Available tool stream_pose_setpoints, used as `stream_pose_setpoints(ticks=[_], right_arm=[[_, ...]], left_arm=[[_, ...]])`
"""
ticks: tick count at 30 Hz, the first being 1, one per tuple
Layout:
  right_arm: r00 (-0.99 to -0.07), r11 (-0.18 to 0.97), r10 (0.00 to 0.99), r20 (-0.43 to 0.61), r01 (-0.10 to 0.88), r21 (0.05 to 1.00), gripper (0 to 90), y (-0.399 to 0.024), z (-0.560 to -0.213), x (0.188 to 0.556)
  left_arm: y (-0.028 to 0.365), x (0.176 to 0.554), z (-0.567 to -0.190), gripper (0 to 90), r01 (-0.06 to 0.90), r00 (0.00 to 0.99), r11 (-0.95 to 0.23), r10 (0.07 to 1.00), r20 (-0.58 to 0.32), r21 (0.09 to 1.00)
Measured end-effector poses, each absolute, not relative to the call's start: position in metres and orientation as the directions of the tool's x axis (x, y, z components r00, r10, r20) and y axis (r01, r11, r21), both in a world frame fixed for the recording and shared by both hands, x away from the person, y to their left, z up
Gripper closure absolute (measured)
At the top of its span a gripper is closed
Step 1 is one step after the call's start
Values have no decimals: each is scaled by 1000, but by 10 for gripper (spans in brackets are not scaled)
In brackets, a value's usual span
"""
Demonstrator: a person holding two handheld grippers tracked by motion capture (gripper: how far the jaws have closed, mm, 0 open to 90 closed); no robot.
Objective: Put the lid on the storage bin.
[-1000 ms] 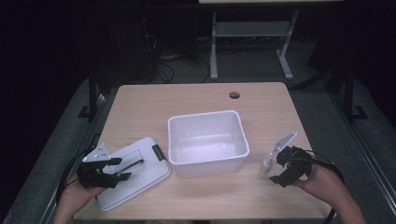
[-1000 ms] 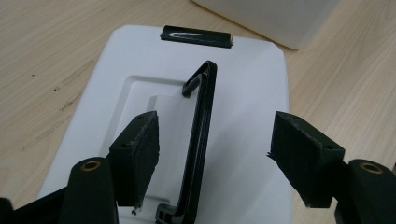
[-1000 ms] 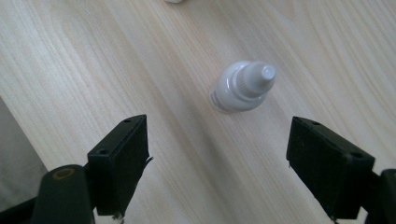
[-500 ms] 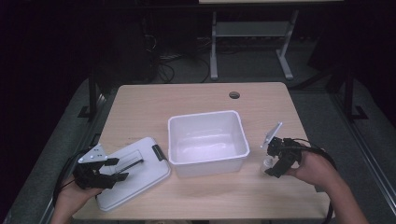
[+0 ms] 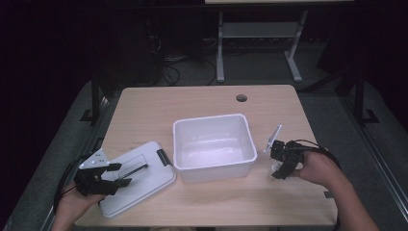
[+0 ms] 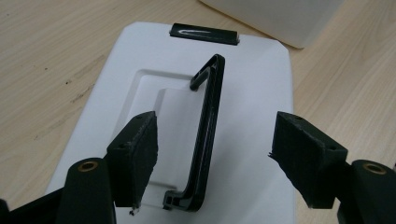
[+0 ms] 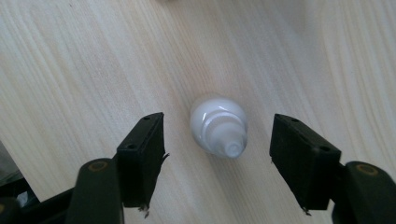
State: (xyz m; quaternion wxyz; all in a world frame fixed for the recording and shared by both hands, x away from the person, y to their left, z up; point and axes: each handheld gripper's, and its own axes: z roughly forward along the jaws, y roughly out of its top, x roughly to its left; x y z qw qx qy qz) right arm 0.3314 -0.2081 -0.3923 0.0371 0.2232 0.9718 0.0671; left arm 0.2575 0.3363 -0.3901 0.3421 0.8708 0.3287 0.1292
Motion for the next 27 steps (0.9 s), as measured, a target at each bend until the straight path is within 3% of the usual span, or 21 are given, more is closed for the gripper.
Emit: stream_pose_setpoints(ticks=[9, 27], right_arm=[[-913, 908, 407, -33, 401, 119, 481, -206, -398, 335], [-919, 916, 395, -24, 391, 87, 586, -201, -405, 340]], left_arm=[[339, 257, -390, 306, 489, 745, -541, 667, -5, 684], [339, 256, -387, 305, 484, 742, -533, 671, -3, 694]])
